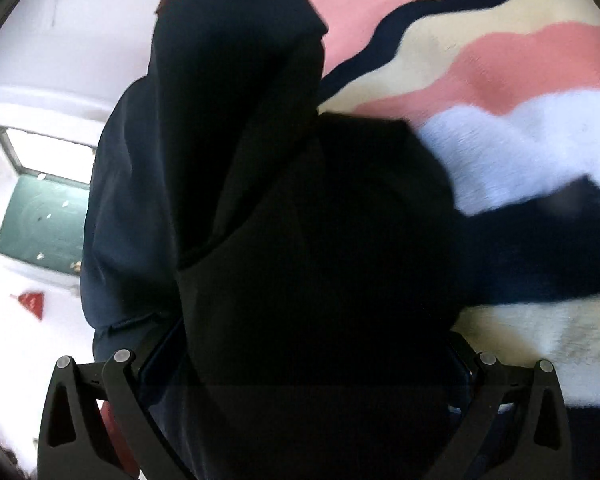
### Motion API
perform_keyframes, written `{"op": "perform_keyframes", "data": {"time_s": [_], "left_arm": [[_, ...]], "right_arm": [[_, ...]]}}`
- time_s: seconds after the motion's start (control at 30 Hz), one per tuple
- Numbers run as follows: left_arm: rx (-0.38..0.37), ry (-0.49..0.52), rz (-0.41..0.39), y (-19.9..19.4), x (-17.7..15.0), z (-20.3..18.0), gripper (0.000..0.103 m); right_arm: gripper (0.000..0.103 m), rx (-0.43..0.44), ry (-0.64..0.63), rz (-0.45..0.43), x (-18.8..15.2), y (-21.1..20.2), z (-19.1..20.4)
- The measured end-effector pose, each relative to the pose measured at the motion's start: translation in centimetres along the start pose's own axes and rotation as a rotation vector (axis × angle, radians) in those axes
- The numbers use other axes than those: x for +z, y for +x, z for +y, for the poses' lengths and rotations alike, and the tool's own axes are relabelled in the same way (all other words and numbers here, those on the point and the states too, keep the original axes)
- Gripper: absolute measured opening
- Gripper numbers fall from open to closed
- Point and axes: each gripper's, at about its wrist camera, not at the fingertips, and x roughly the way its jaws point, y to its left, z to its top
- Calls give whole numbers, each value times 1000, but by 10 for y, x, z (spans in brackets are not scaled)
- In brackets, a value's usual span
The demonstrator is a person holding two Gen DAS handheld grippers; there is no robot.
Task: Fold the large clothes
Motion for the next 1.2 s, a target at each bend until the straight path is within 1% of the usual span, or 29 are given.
{"op": "perform_keyframes", "data": {"time_s": [0.07, 0.1, 0.17, 0.27, 0.3, 0.33, 0.37, 0.4, 0.43, 0.47, 0.5, 0.53, 0.57, 0.63, 0.73, 0.83, 0.93, 1.0, 1.03, 1.1, 1.13, 1.17, 1.2], "left_arm": [[-13, -23, -13, 2, -4, 0, 92], [-12, -24, -12, 6, -7, -6, 94], [-37, -3, 0, 12, -11, -16, 95], [-59, 6, -26, 15, -18, -23, 93], [-69, 15, -38, 14, -22, -26, 91], [-88, 25, -46, 13, -25, -28, 81], [-109, 28, -56, 11, -29, -31, 73], [-129, 27, -67, 10, -31, -33, 59], [-142, 29, -78, 9, -33, -36, 49], [-143, 42, -92, 6, -34, -42, 44], [-140, 64, -107, 3, -34, -50, 37], [-139, 80, -122, -1, -32, -59, 32], [-140, 90, -130, -4, -31, -64, 30], [-149, 118, -155, -14, -27, -82, 25], [-173, 173, -190, -36, -26, -108, 22], [-186, 204, -209, -53, -33, -124, 22], [-193, 200, -215, -64, -40, -130, 22], [-200, 195, -212, -72, -51, -129, 22], [-195, 195, -207, -74, -57, -127, 22], [-175, 191, -194, -70, -56, -119, 22], [-152, 189, -185, -63, -55, -115, 22], [-137, 181, -178, -57, -42, -118, 22], [-111, 157, -165, -48, -39, -107, 22]], "right_arm": [[102, 15, -7, 8, -1, 4, -1], [102, 18, -9, 6, -2, 5, -1], [102, 25, -17, -7, -4, 8, 0], [102, 34, -33, -34, -7, 11, 5], [102, 34, -42, -49, -9, 12, 7], [97, 35, -47, -57, -10, 13, 9], [85, 43, -54, -62, -11, 13, 12], [79, 65, -68, -69, -14, 12, 17], [66, 79, -80, -74, -15, 10, 21], [57, 86, -98, -80, -17, 8, 27], [53, 86, -126, -90, -18, 4, 36], [46, 81, -144, -97, -18, 1, 43], [41, 67, -173, -109, -18, -2, 54], [35, 54, -229, -139, -19, -10, 74], [29, 37, -301, -176, -23, -25, 106], [27, 38, -348, -200, -30, -37, 135], [27, 48, -380, -212, -35, -48, 159], [27, 66, -382, -216, -43, -54, 169], [27, 72, -381, -217, -50, -60, 170], [27, 64, -367, -212, -62, -64, 167], [27, 52, -357, -207, -64, -64, 161], [28, 29, -343, -198, -66, -60, 154], [28, -2, -324, -187, -65, -55, 144]]}}
